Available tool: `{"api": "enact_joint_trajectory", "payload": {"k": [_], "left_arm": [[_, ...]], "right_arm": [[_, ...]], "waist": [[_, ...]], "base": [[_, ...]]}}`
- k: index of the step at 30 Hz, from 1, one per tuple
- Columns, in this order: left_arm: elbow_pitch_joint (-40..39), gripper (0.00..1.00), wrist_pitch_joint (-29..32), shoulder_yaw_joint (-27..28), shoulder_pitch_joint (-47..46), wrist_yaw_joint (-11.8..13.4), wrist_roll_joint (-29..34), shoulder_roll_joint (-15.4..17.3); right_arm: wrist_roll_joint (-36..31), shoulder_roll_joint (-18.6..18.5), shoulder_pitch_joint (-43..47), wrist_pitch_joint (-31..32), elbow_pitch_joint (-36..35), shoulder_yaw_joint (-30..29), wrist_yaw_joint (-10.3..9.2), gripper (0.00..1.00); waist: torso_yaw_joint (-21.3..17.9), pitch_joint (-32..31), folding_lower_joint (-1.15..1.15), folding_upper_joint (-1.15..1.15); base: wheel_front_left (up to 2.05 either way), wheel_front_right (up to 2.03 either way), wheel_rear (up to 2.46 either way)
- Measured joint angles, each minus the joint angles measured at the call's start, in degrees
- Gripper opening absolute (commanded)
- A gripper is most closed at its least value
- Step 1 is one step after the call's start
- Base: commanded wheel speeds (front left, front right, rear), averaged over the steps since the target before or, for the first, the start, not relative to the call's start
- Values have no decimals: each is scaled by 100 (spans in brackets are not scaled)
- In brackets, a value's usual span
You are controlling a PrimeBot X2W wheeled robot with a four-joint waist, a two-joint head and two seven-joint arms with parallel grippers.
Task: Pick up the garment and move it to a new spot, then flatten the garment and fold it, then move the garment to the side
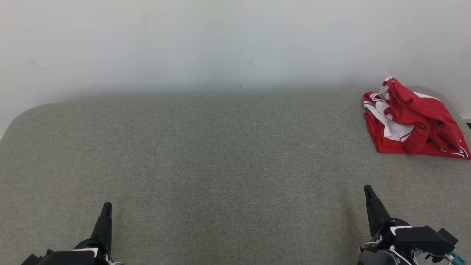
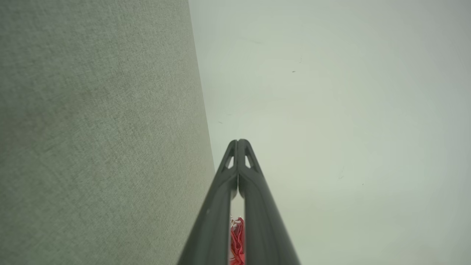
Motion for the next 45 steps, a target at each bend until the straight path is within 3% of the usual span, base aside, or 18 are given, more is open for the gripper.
{"api": "enact_joint_trajectory", "payload": {"k": [45], "left_arm": [[0, 0, 0, 0, -1, 0, 0, 0]], "right_arm": [[0, 0, -1, 0, -1, 0, 0, 0]], "waist": [[0, 0, 0, 0]], "base": [[0, 0, 0]]}}
